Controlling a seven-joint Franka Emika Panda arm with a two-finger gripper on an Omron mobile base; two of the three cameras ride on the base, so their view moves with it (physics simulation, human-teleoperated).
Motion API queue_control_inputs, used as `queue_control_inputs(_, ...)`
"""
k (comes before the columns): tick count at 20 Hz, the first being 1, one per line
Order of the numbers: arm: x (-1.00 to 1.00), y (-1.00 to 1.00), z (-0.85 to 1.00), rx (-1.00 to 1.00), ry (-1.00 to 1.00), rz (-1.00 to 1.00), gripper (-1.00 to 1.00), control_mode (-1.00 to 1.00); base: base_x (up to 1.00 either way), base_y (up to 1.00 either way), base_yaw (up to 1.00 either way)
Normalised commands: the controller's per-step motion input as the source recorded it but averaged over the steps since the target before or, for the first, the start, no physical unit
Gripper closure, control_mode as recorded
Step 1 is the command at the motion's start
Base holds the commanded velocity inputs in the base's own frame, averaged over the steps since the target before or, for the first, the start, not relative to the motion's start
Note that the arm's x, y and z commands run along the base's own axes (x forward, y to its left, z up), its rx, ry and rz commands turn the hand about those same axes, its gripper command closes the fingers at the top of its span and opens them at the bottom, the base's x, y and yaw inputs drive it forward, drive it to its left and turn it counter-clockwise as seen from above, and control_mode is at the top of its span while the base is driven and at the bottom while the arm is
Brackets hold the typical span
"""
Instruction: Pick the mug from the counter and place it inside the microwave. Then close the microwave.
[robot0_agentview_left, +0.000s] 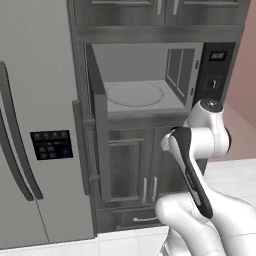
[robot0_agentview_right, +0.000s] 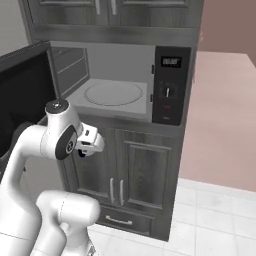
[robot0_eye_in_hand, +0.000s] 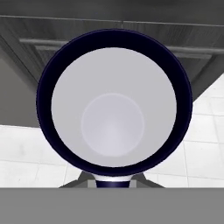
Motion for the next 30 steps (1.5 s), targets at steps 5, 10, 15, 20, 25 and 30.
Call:
queue_control_inputs(5,0.00,0.00,0.00,0.00,0.00,0.00,1.00,1.00,0.17,0.10,-0.14)
queue_control_inputs(10,0.00,0.00,0.00,0.00,0.00,0.00,1.00,1.00,0.28,0.01,-0.19)
queue_control_inputs(15,0.00,0.00,0.00,0.00,0.00,0.00,1.00,1.00,0.08,0.05,-0.08)
queue_control_inputs(20,0.00,0.00,0.00,0.00,0.00,0.00,1.00,1.00,0.19,0.36,0.04)
queue_control_inputs(25,0.00,0.00,0.00,0.00,0.00,0.00,1.00,1.00,0.38,0.34,0.05)
queue_control_inputs(30,0.00,0.00,0.00,0.00,0.00,0.00,1.00,1.00,0.25,0.07,0.01)
